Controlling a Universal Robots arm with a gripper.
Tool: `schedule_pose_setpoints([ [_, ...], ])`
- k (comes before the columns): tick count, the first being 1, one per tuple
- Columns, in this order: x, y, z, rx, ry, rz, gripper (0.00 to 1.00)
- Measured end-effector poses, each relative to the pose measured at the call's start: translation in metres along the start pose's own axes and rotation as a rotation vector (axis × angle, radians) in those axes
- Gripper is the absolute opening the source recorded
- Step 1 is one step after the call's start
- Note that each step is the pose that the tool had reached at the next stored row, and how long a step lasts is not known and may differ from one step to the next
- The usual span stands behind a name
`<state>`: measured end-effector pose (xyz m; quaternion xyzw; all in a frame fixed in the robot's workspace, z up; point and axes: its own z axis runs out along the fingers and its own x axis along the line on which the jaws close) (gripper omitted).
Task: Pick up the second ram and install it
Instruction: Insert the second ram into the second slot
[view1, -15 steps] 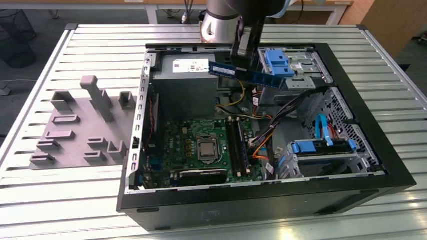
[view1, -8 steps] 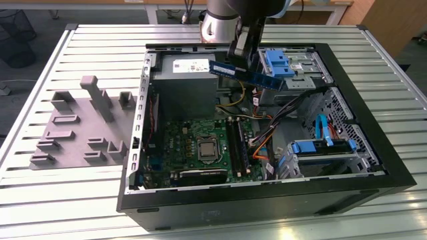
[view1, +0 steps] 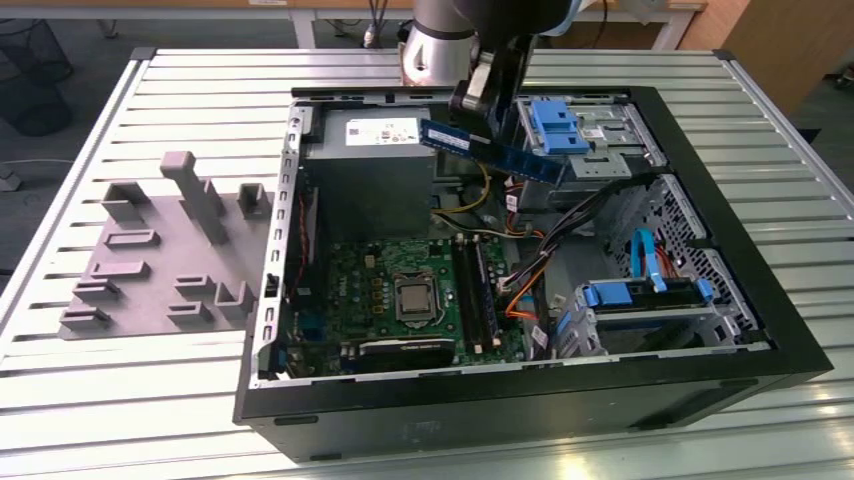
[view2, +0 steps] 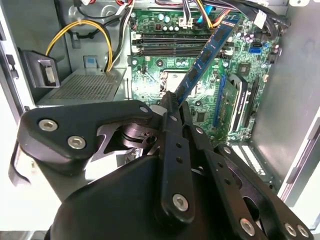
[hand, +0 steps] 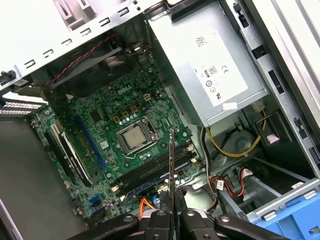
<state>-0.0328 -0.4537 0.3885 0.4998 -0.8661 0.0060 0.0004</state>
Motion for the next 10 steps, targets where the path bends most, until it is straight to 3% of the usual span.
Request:
schedule_pose_setpoints([
  [10, 0.0, 0.0, 0.0004, 0.0011, 0.0039, 0.1, 0.14],
])
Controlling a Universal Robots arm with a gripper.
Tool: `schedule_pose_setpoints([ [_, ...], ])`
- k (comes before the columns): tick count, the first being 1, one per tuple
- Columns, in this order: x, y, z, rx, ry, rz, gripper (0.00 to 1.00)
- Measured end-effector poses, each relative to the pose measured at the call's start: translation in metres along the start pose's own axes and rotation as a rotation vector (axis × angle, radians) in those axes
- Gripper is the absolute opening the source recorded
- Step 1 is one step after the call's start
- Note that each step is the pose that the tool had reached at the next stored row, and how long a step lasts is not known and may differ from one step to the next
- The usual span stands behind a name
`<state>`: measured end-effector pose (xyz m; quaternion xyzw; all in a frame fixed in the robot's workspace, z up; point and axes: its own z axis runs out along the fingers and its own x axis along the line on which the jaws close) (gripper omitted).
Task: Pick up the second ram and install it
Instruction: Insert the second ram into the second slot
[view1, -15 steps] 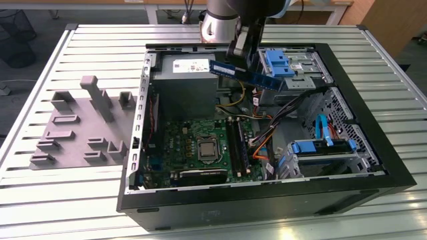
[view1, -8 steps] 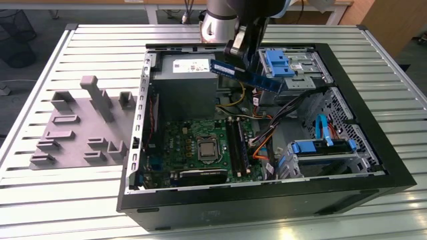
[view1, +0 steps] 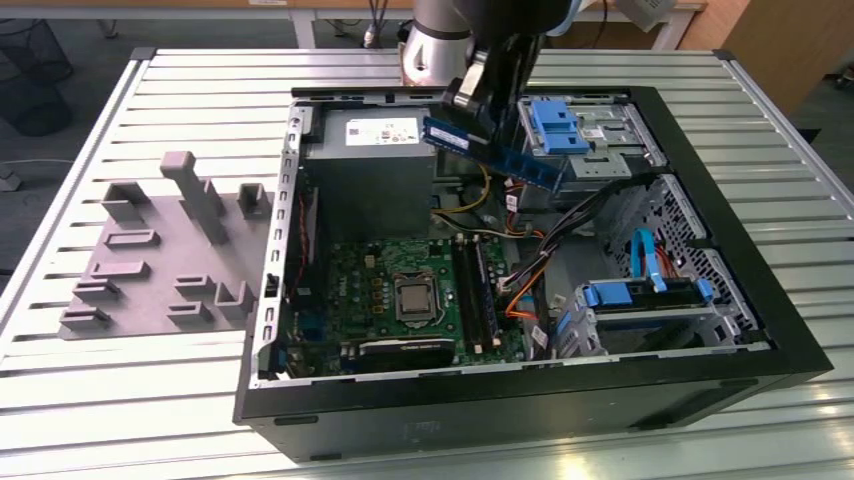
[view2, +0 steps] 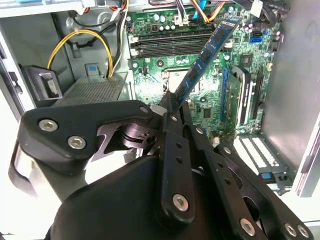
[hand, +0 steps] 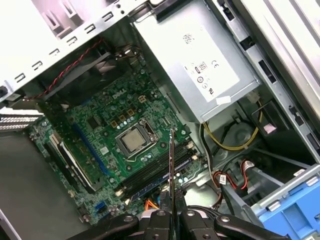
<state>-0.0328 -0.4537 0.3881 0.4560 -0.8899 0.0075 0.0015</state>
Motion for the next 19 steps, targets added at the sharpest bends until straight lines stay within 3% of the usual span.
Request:
schedule_pose_setpoints([
  [19, 0.0, 0.0, 0.0013, 0.0031, 0.011, 0.274, 0.14],
])
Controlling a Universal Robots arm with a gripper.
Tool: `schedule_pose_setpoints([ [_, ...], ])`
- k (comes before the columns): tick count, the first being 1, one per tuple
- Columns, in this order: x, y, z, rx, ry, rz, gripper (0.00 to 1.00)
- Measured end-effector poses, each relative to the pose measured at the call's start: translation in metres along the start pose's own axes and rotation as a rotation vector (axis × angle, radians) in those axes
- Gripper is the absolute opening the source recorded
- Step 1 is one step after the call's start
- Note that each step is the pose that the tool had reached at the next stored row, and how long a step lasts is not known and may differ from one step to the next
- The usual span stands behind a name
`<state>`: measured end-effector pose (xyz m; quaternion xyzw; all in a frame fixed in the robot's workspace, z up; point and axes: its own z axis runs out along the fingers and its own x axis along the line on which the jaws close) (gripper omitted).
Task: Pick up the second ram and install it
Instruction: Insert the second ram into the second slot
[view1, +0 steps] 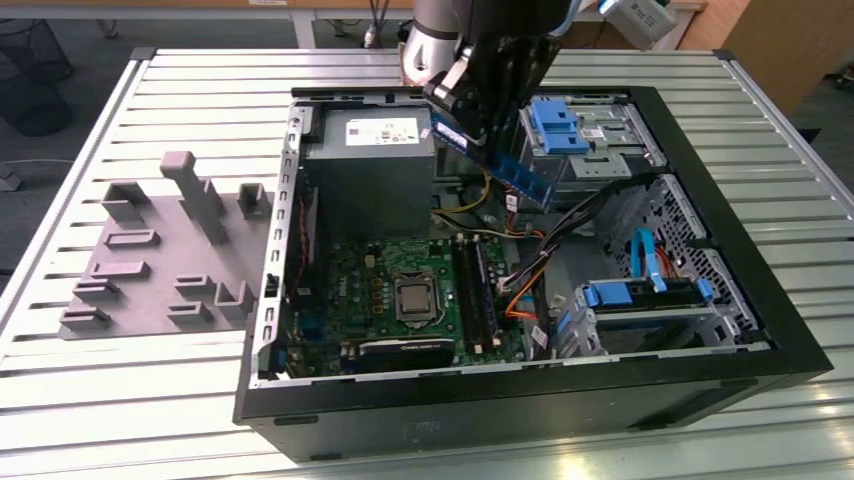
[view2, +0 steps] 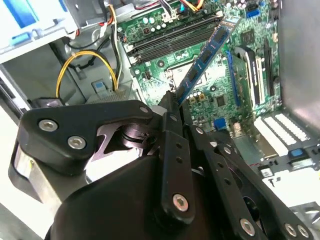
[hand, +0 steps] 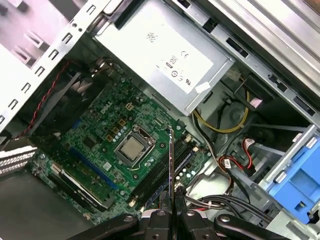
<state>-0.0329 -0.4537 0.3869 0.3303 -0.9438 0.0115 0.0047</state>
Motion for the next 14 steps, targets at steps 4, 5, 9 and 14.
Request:
schedule_pose_setpoints([
  [4, 0.0, 0.0, 0.0003, 0.0006, 0.0023, 0.06, 0.14],
  [5, 0.0, 0.0, 0.0003, 0.0007, 0.0029, 0.075, 0.14],
  [9, 0.0, 0.0, 0.0006, 0.0009, 0.0051, 0.138, 0.14],
  [14, 0.0, 0.0, 0.0008, 0.0011, 0.0071, 0.197, 0.14],
])
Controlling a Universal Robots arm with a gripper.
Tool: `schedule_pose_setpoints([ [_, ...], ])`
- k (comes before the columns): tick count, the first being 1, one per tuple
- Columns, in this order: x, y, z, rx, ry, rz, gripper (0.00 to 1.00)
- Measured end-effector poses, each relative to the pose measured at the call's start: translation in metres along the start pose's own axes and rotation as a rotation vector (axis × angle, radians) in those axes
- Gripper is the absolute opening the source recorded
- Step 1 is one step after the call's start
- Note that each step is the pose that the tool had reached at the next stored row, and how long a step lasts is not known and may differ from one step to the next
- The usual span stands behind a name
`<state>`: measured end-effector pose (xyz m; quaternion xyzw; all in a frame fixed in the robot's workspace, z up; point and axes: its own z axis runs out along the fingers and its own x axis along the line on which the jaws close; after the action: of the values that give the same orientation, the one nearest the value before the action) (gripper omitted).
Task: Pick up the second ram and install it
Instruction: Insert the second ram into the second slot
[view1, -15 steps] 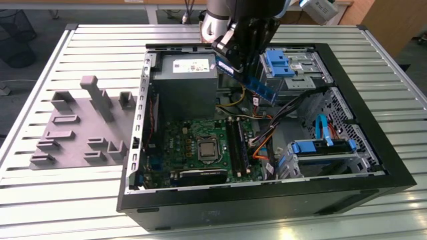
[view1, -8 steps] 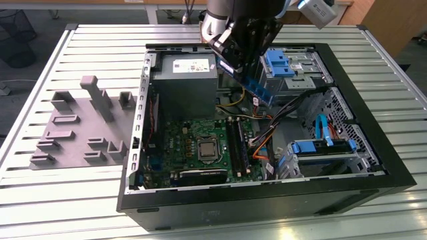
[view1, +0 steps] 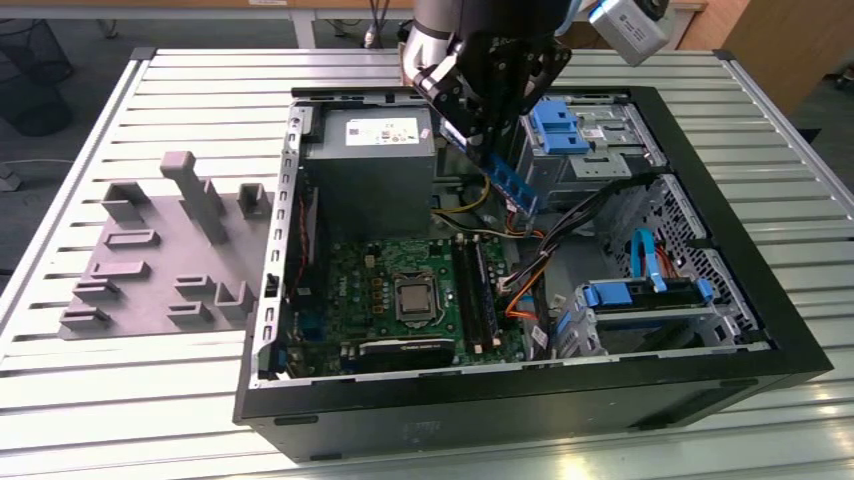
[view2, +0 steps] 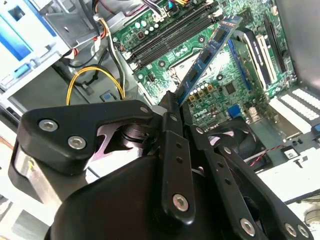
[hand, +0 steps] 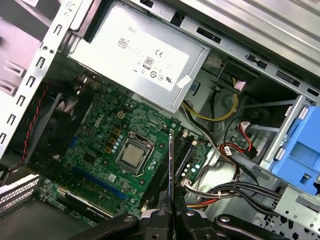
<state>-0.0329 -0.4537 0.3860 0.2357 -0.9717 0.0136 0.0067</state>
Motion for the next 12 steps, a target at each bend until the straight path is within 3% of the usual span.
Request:
schedule_pose_setpoints([
  [6, 0.0, 0.0, 0.0001, 0.0001, 0.0001, 0.006, 0.14],
  [12, -0.0001, 0.0, 0.0009, -0.0005, 0.0003, 0.096, 0.14],
])
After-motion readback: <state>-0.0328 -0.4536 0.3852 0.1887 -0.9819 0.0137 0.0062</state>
